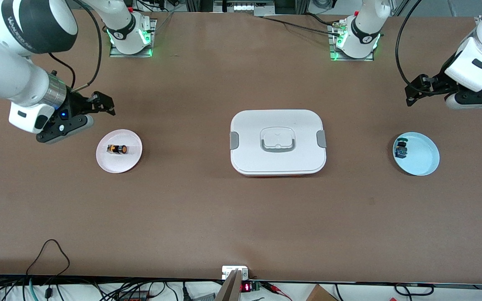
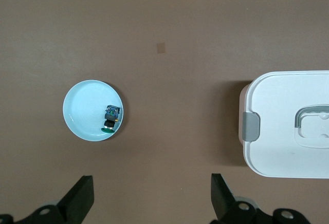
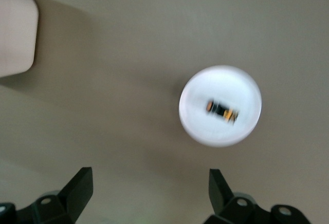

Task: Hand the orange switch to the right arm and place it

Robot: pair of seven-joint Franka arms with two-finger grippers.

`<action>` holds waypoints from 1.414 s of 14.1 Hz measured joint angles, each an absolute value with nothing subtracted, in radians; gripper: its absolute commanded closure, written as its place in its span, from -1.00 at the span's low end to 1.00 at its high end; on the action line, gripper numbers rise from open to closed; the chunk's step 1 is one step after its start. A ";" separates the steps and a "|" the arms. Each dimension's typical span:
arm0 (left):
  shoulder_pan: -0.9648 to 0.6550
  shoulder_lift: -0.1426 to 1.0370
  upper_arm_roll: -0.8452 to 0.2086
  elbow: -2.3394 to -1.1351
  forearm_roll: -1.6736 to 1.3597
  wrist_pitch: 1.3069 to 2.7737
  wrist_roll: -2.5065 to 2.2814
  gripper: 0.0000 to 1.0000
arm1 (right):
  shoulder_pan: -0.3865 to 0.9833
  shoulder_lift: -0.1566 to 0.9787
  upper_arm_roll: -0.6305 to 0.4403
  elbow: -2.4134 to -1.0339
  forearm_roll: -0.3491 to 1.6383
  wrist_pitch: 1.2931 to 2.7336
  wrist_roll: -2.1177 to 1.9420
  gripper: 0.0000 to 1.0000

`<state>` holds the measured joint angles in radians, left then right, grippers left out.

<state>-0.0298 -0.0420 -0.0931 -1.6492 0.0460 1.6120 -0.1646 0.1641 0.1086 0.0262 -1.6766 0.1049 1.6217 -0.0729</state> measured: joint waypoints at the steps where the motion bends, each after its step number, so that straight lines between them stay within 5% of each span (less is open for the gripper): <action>1: -0.030 -0.042 -0.093 -1.649 0.046 1.612 -0.165 -1.00 | 0.168 0.109 0.026 -1.663 0.090 1.585 -0.017 -1.00; 13: -0.030 -0.042 -0.093 -1.649 0.046 1.611 -0.167 -1.00 | 0.101 0.108 -0.132 -1.537 0.013 1.577 -0.013 -1.00; 20: -0.030 -0.042 -0.093 -1.649 0.046 1.611 -0.167 -1.00 | 0.091 0.012 -0.127 -1.686 -0.024 1.656 -0.013 -1.00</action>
